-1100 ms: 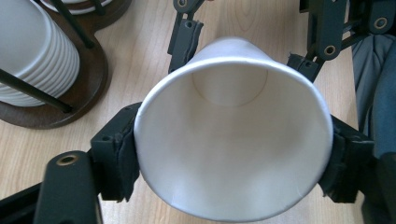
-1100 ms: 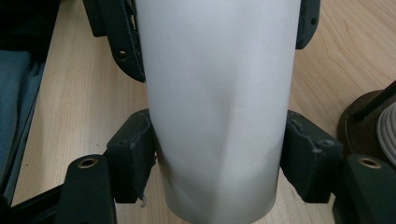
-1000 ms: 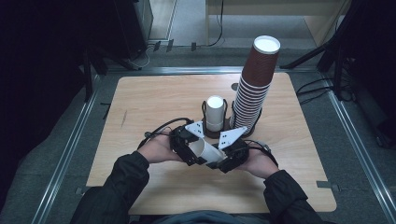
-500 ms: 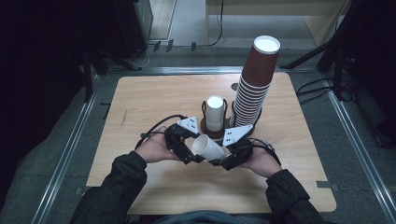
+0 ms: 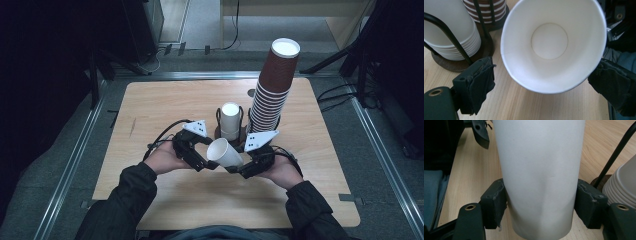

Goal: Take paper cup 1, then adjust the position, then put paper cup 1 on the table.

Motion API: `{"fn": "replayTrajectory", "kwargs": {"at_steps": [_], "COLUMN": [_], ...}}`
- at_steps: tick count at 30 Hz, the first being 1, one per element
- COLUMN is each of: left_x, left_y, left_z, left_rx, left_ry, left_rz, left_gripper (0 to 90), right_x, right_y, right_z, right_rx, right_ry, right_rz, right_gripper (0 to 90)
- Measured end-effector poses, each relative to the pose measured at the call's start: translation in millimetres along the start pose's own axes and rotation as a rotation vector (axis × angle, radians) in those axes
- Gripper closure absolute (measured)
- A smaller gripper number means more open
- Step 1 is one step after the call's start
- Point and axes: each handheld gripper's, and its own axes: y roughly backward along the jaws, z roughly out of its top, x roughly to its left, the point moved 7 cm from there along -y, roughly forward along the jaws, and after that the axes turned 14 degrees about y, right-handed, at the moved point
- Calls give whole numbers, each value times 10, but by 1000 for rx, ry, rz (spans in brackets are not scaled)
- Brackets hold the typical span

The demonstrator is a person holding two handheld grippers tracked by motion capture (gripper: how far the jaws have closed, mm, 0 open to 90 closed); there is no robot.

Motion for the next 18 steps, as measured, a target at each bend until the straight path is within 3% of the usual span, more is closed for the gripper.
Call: {"fn": "replayTrajectory", "kwargs": {"at_steps": [18], "left_x": [-54], "left_y": [-53], "left_z": [90], "left_rx": [-81], "left_ry": [41], "left_rz": [-32], "left_gripper": [70], "right_x": [-11], "right_y": [-8], "right_z": [49], "right_rx": [-63], "right_ry": [-27], "right_rz": [-5], "right_gripper": [320]}}
